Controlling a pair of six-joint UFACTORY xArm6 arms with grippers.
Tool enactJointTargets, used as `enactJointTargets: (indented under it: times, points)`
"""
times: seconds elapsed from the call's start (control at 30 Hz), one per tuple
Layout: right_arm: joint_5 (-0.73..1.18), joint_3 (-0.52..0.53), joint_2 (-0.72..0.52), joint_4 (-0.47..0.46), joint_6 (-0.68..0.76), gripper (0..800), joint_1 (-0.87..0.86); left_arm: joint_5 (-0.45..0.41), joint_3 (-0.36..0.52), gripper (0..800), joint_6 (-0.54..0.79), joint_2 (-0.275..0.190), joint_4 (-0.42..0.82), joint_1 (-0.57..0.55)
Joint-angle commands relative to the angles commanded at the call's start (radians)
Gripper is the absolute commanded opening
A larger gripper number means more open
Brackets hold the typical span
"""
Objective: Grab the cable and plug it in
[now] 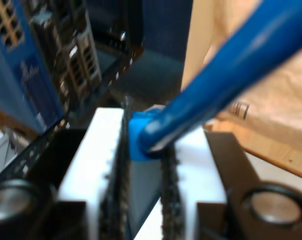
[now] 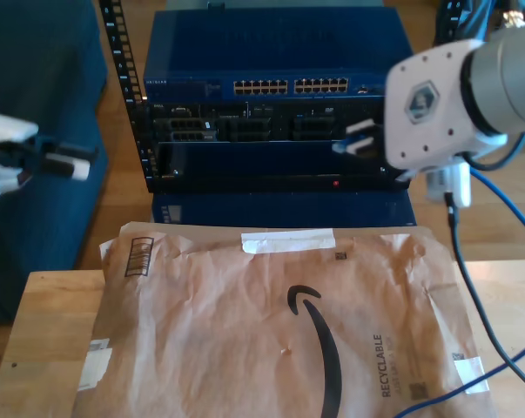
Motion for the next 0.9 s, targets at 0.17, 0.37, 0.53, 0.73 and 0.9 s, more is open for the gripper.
enactJointTargets:
  times: [0.17,0.37,0.53,0.73,0.9]
  points:
    - [0.023,0.009,0.008,-0.006,0.043,2,-0.046,0.000,0.005,800,0.138,-0.003,0.180,0.021]
    - [0.041,0.035,0.041,-0.006,0.055,2,-0.052,0.006,0.043,800,0.345,-0.017,0.222,0.083]
    - [0.041,0.060,0.041,-0.014,0.080,2,-0.052,0.002,0.043,800,0.427,-0.031,0.379,0.126]
    - [0.081,0.061,0.041,-0.015,0.097,2,-0.049,0.002,0.101,800,0.609,-0.094,0.566,0.146]
    - [0.133,0.054,0.060,-0.021,0.137,2,-0.049,-0.002,0.155,800,0.778,-0.115,0.707,0.236]
